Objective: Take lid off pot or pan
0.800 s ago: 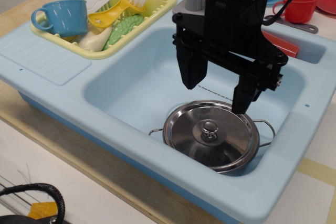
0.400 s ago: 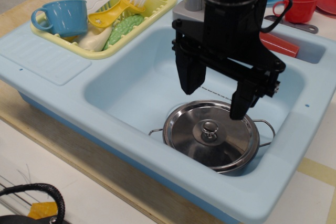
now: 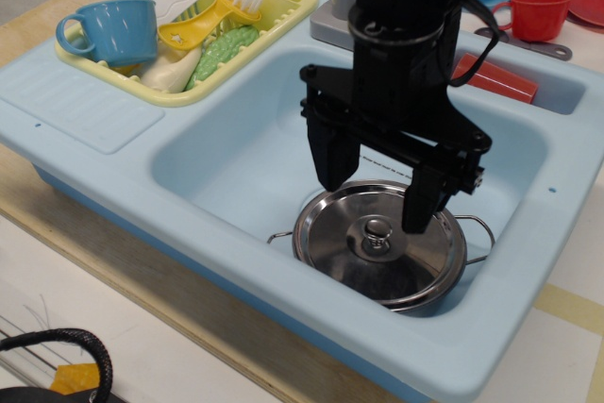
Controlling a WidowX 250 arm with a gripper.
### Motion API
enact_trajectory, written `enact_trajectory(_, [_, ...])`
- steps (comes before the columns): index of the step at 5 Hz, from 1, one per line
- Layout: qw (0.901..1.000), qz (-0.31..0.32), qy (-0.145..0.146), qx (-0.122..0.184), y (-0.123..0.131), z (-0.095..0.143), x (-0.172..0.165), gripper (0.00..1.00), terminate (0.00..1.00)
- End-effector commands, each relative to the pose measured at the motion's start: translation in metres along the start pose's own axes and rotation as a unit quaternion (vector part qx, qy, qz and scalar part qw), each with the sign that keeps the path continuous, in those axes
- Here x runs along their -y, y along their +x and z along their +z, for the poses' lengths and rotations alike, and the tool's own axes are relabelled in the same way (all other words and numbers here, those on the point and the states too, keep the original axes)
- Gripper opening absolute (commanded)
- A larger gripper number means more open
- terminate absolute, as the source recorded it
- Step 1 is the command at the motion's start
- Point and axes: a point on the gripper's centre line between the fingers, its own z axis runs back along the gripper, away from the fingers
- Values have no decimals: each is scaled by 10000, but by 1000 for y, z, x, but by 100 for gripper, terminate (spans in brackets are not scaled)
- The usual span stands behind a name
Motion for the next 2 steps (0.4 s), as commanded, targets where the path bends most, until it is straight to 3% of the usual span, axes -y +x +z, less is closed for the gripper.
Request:
enact_trajectory(1, [9998, 122, -153, -2, 1, -12, -9, 100, 0])
enact_trajectory(2, [9995, 131, -265, -73, -2, -21, -10, 100, 0])
